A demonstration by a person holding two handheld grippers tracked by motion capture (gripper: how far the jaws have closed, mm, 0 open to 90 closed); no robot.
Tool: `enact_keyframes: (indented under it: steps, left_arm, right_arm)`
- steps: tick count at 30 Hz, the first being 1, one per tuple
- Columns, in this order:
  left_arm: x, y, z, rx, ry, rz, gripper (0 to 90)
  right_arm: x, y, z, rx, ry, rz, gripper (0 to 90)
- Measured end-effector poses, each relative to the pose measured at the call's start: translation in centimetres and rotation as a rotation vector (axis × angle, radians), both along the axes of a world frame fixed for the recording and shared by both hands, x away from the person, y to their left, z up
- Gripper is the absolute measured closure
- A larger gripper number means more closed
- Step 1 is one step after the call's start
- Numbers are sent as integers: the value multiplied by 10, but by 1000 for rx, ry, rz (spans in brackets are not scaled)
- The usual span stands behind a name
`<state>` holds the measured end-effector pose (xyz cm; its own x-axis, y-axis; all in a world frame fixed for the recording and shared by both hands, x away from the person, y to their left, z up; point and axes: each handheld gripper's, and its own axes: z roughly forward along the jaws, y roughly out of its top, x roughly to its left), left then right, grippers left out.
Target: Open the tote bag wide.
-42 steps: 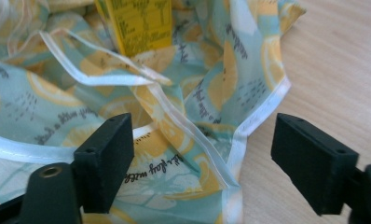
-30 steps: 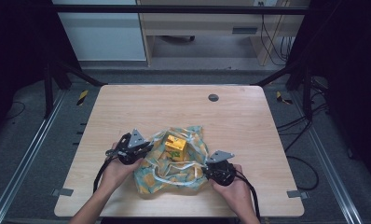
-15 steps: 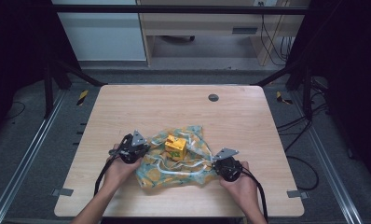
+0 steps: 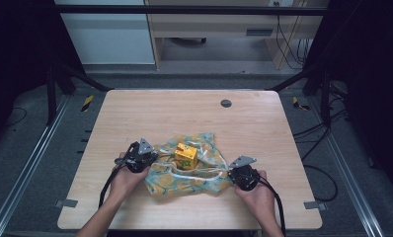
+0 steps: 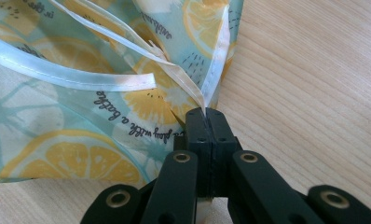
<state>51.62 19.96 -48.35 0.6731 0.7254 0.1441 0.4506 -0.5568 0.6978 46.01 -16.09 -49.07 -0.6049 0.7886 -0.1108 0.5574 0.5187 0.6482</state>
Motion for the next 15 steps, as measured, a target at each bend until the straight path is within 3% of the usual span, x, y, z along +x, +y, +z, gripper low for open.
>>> enact_keyframes:
  steps: [10, 15]
  left_arm:
    - [-8, 3, 0, -12, -12, 3, 870]
    - [-12, 3, 6, -31, -29, -5, 850]
  right_arm:
    - [-4, -1, -1, 16, -19, 10, 874]
    - [-7, -4, 2, 35, -58, 3, 774]
